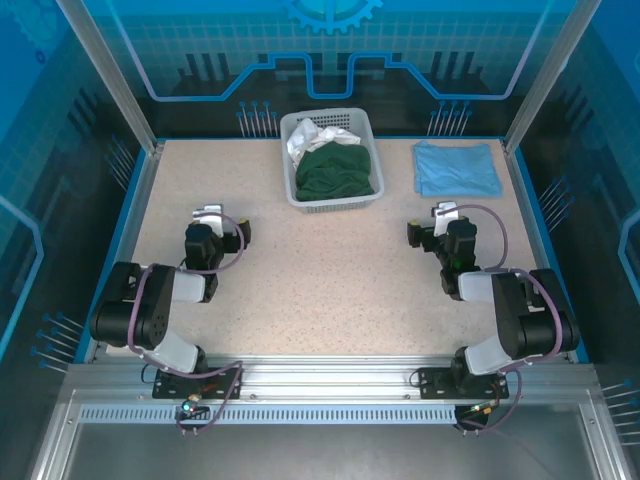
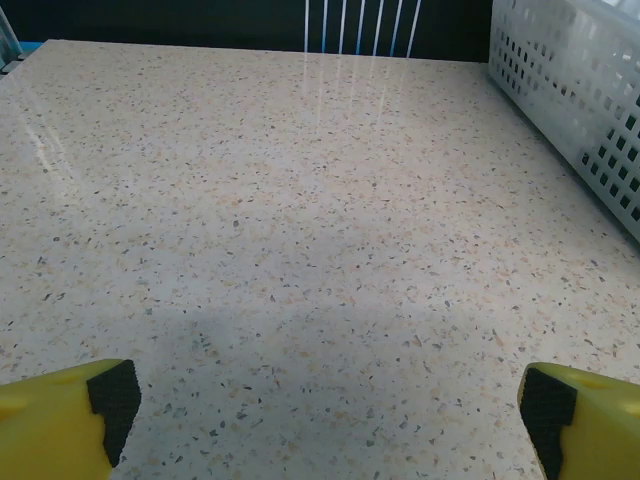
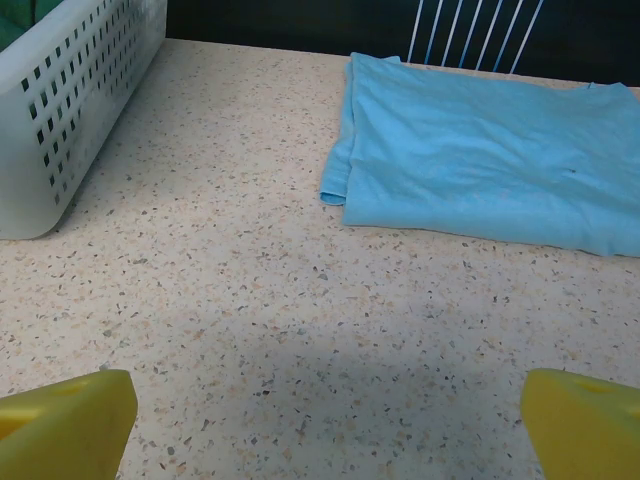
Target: Fold and stack the t-shirts
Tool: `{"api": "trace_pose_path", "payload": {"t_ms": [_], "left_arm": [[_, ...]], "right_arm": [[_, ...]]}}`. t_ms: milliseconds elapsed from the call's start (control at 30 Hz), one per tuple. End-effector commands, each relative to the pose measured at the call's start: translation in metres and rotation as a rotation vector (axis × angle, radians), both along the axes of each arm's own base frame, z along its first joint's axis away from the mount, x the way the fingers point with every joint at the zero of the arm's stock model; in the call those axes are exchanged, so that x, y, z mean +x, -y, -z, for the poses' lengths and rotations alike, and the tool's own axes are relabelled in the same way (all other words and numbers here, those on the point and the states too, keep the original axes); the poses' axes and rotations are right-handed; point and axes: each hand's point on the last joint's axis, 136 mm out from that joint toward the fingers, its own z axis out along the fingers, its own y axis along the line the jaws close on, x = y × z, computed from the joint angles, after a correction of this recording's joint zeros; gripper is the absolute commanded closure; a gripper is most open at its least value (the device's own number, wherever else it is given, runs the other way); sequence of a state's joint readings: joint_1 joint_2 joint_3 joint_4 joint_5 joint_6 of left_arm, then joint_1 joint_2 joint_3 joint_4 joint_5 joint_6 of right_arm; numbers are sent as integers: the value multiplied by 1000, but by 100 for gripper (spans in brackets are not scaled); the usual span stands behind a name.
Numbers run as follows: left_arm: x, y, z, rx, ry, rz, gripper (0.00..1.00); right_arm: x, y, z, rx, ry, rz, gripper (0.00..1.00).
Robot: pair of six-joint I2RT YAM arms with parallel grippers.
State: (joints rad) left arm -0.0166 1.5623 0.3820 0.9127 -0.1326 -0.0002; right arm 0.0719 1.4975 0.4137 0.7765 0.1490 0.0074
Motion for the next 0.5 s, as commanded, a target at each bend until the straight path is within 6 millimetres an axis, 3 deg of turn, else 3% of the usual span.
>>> {"api": "trace_pose_path", "payload": {"t_ms": [0, 467], "left_arm": [[1, 2, -6, -11, 15, 20, 1], [1, 3, -6, -18, 14, 26, 1]], "right_arm": [[2, -1, -1, 8, 1, -4, 0], [2, -1, -1, 9, 0, -4, 0]]}}
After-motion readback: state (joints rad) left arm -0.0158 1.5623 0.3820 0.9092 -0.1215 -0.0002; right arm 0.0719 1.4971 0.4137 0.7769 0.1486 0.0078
